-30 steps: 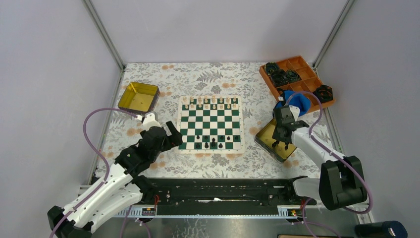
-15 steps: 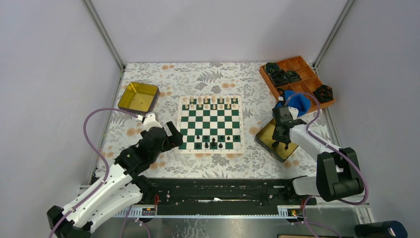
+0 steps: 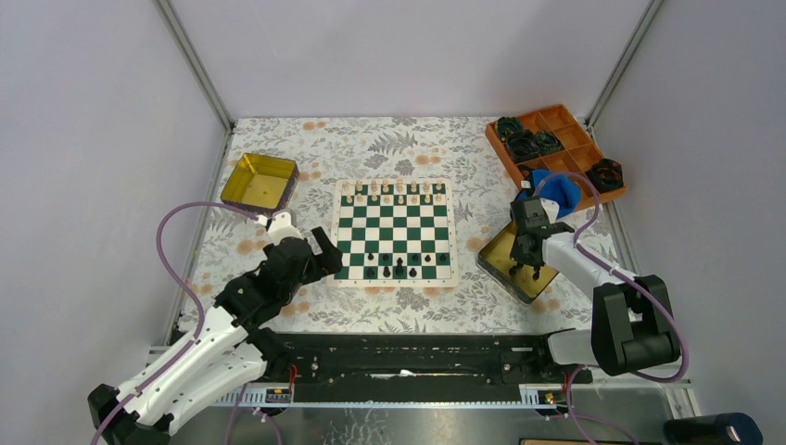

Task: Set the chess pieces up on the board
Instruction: Pick up the chess piece from the storage box, then place the chess piece on the chessboard.

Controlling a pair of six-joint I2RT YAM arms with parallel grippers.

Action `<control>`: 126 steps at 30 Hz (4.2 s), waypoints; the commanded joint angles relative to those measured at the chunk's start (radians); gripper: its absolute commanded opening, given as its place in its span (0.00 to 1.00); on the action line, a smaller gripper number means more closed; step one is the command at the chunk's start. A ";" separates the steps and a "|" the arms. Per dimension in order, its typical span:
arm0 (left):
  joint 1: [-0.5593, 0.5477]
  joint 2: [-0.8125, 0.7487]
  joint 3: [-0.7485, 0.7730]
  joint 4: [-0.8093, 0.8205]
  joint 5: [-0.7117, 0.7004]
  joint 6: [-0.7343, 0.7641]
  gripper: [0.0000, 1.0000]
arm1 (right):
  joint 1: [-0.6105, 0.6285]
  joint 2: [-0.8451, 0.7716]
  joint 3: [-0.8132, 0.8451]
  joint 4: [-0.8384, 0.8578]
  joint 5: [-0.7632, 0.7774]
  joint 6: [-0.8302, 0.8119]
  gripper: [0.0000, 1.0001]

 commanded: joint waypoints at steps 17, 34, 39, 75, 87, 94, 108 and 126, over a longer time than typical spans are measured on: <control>-0.005 0.007 -0.014 0.038 -0.039 -0.007 0.99 | 0.004 -0.245 0.200 -0.135 -0.124 -0.075 0.00; -0.004 0.047 -0.012 0.038 -0.044 -0.008 0.99 | 0.393 -0.113 0.243 -0.081 -0.124 -0.099 0.00; -0.002 0.054 -0.017 0.044 -0.039 -0.011 0.99 | 0.480 -0.037 0.264 -0.044 -0.112 -0.114 0.00; 0.019 0.092 -0.008 0.032 -0.043 -0.022 0.99 | 0.703 0.283 0.307 0.141 -0.043 -0.151 0.00; 0.021 0.095 -0.010 0.031 -0.042 -0.024 0.99 | 0.703 0.310 0.300 0.150 -0.031 -0.157 0.00; 0.022 0.099 -0.008 0.031 -0.043 -0.024 0.99 | 0.703 0.312 0.293 0.150 -0.028 -0.158 0.00; 0.022 0.099 -0.008 0.031 -0.040 -0.022 0.99 | 0.702 0.300 0.285 0.133 -0.041 -0.155 0.00; 0.022 0.100 -0.009 0.031 -0.040 -0.024 0.99 | 0.703 0.284 0.281 0.099 -0.070 -0.149 0.00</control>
